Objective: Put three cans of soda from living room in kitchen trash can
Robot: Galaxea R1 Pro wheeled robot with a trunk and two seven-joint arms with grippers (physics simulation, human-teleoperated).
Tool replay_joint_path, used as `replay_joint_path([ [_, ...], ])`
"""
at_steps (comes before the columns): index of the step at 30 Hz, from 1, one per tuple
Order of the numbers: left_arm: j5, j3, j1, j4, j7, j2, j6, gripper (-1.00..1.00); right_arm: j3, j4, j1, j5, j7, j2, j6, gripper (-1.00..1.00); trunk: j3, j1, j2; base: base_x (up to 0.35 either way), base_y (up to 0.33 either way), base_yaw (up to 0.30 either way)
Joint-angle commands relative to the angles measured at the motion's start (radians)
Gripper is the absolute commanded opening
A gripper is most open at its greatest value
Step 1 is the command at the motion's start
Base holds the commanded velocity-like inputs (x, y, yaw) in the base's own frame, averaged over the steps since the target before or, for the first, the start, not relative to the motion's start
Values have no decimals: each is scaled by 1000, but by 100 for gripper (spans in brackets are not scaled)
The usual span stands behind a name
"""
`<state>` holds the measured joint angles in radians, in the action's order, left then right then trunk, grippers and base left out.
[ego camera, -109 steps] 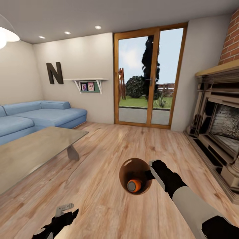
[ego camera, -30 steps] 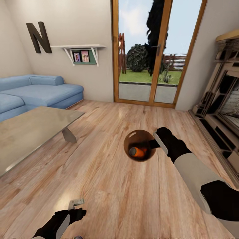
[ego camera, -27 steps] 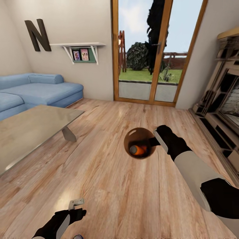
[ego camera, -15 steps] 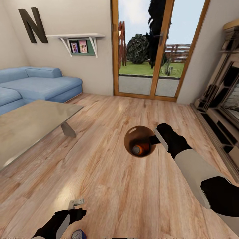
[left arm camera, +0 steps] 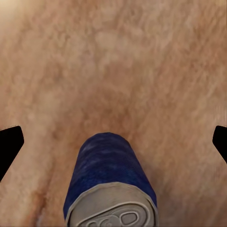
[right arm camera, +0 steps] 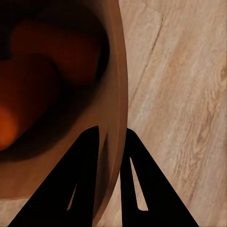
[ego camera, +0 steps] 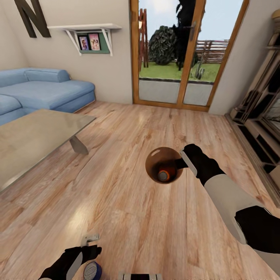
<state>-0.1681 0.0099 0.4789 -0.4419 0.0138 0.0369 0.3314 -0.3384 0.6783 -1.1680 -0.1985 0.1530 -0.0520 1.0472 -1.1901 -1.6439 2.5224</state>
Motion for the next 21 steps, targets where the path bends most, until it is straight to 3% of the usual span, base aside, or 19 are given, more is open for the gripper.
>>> replay_joint_path([
  [1,0,-3,0,0,0,0,0,100,1,1,-1,1,-2,1,0,-100,-4,0,0,0,0,0],
  [17,1,-6,0,1,-6,-2,0,100,-1,1,-1,1,-2,3,0,-100,-66,-7,4,0,0,0],
  [21,1,-8,-1,1,-6,-3,0,100,-1,0,-1,1,-1,3,0,-100,-66,-7,4,0,0,0],
])
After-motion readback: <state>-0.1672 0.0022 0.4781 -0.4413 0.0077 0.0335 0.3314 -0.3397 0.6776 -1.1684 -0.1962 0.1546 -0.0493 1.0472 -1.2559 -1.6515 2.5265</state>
